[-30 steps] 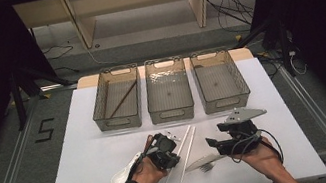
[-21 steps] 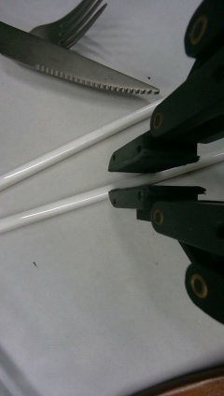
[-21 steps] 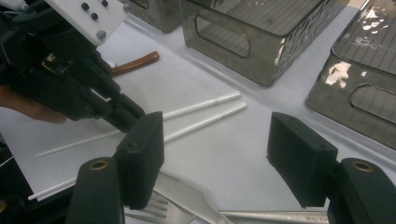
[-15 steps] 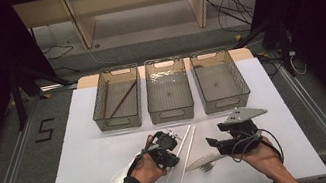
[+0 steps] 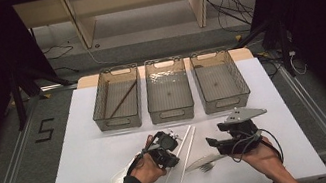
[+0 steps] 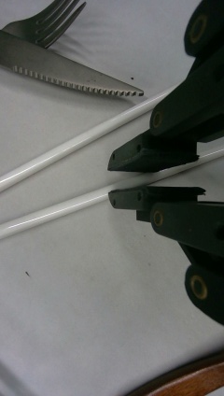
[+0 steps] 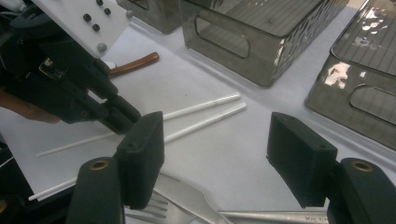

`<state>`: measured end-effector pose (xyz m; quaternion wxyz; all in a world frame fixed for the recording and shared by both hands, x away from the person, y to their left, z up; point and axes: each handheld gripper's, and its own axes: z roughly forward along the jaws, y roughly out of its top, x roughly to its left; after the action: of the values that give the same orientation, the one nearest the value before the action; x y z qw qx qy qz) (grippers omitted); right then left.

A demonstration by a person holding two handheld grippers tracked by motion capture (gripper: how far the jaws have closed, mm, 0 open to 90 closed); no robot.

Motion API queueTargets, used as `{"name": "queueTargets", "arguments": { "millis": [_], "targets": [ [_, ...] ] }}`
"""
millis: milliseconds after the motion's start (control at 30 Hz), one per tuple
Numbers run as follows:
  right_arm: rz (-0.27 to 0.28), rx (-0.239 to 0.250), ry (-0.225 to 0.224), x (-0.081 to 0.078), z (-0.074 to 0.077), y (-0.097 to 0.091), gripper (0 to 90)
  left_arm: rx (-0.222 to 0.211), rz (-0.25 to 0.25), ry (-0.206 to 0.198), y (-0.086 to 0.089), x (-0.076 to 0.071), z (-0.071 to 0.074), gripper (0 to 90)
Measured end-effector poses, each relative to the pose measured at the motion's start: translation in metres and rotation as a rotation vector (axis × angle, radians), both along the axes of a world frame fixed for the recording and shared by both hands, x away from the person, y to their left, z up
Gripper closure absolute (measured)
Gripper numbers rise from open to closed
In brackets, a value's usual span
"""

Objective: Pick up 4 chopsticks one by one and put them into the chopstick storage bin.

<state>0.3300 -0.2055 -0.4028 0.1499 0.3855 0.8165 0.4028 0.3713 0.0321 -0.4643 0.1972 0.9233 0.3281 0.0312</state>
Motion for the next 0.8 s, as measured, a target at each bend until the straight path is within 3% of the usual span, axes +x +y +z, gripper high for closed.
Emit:
{"name": "queueTargets", "arguments": {
  "millis": [200,233,267,300,367,400,467,533,800],
  "targets": [
    [-0.001,0.002,0.001,-0.0001,0.0002,0.0001,37.5,-0.003,-0.004,0.016,-0.0010,0.0021,0.0017,80.1],
    [0.000,0.001,0.002,0.0000,0.0003,0.0000,37.5,0.005,-0.014,0.004,-0.0013,0.0025,0.0062,87.0],
    [0.000,0.001,0.002,0.0000,0.0003,-0.0001,37.5,0.081,-0.038,-0.004,-0.0032,0.0020,0.0002,89.6],
    [-0.003,0.003,0.002,0.0001,0.0001,-0.0001,37.5,0.062,-0.030,-0.005,-0.0015,0.0020,-0.0014,89.5],
    [-0.003,0.001,0.004,0.0001,0.0004,-0.0003,37.6,0.066,-0.023,0.020,-0.0025,0.0027,0.0010,88.9],
    [-0.004,0.005,0.001,0.0002,0.0004,-0.0003,37.6,0.067,-0.027,0.004,-0.0037,0.0003,0.0002,88.7],
    [-0.001,0.002,0.003,0.0005,0.0004,-0.0005,37.6,0.047,-0.020,0.023,-0.0020,0.0030,0.0015,88.7],
    [-0.003,0.006,0.003,0.0017,-0.0005,-0.0013,37.6,0.041,-0.016,0.015,-0.0006,0.0045,0.0026,87.4],
    [-0.008,0.005,0.002,0.0019,-0.0004,-0.0031,37.6,-0.017,-0.021,0.046,-0.0023,-0.0012,0.0072,66.5]
  ]
}}
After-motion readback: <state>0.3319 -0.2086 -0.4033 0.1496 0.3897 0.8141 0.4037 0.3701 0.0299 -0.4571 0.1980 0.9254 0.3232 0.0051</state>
